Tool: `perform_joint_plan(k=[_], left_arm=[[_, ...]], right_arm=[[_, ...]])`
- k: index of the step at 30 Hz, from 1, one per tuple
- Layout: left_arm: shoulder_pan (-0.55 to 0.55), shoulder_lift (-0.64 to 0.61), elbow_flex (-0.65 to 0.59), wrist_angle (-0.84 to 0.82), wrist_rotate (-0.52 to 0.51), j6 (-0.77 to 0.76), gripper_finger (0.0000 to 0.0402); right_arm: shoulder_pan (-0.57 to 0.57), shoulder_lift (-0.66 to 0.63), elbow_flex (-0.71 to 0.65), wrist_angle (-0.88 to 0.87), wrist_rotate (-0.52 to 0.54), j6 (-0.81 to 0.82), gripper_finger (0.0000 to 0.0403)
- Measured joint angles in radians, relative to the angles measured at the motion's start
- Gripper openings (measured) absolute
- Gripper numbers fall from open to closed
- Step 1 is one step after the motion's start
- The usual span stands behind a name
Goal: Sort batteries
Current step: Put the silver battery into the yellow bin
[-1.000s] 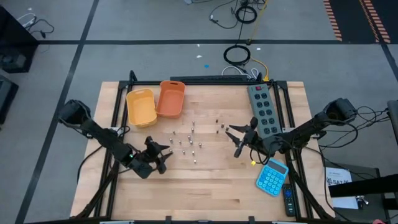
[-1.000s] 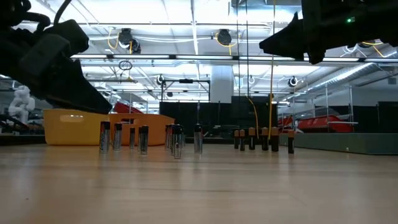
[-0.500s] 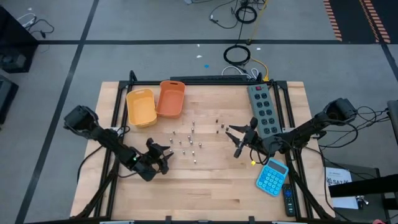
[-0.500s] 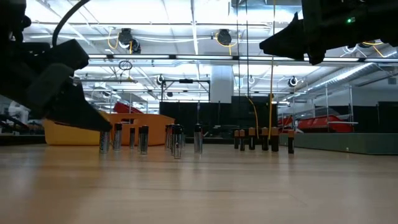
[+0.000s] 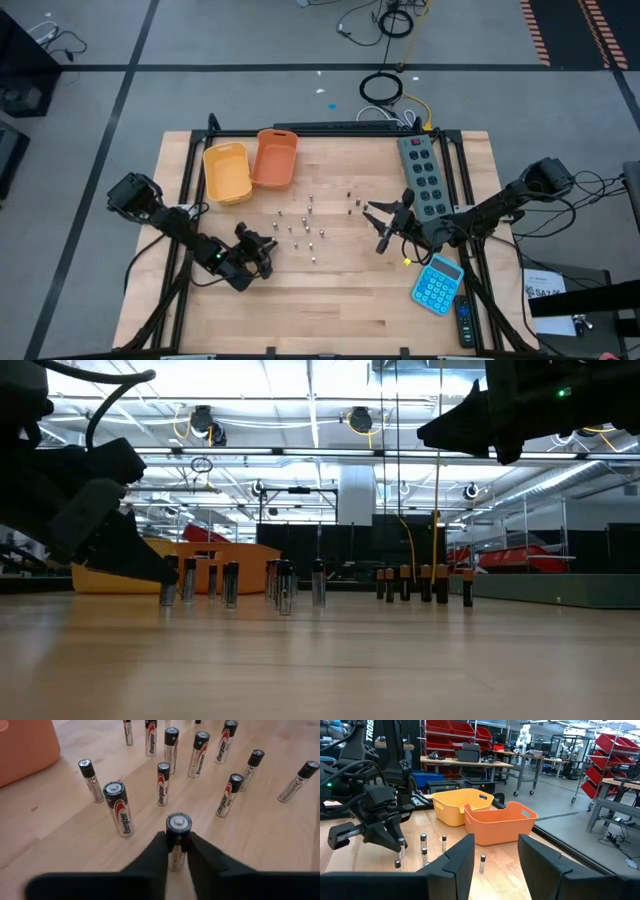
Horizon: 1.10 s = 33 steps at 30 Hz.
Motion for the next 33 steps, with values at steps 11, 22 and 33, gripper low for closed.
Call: perform_joint_plan(k=[11, 22, 33], left_arm=[[0.008, -0.062, -0.001, -0.045, 0.051, 0.003, 0.0036], [0.008, -0.441, -0.001, -0.428, -0.079, -0.034, 0.0036], [0.078, -0.643, -0.001, -0.978, -0.340, -0.435, 0.0036]], right_arm=[[0.000, 0.000, 0.000, -0.017, 0.000, 0.022, 0.0144], [0.000, 0.000, 0.000, -0.024, 0.000, 0.026, 0.0144], [0.000, 0.000, 0.000, -0.045, 0.000, 0.044, 0.0144]])
